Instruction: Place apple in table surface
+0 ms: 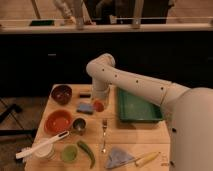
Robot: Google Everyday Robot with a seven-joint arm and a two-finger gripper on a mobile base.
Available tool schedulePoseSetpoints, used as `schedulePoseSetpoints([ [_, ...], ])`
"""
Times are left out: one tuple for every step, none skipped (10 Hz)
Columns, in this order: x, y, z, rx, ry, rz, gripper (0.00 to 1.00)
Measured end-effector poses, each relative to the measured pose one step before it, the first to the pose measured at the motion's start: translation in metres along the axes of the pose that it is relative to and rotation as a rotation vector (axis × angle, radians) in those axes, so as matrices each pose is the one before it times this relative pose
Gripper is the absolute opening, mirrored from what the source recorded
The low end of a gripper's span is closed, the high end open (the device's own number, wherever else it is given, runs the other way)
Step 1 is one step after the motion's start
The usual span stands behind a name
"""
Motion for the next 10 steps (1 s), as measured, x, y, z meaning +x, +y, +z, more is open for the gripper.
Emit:
schedulePoseSetpoints([
  [0.00032,-0.00005,0.00059,-0.00434,0.00131,-0.00141,0.0],
  [0.00159,-0.00006,0.00343,-0.01288,0.00218,0.00101,0.0],
  [0.00341,-0.00141,0.00233,-0.01015,0.00392,0.00305,0.0],
  [0.00466,-0.00131,0.00214,-0.01021,0.0023,0.004,0.0],
  [0.00336,-0.00031,0.00216,-0.00775,0.0005,0.00392,0.0],
  [0.0052,-0.00023,0.00231,-0.00828,0.00034,0.00793,0.0],
  [0.00602,0.00015,0.00253,-0.0081,0.00066,0.00797,0.0],
  [0.00335,0.00056,0.00186,-0.00522,-0.0002,0.00519,0.0],
  [0.00524,0.00118,0.00237,-0.00669,0.00199,0.00909,0.0],
  [0.00648,0.00185,0.00379,-0.00653,0.00361,0.01696,0.0],
])
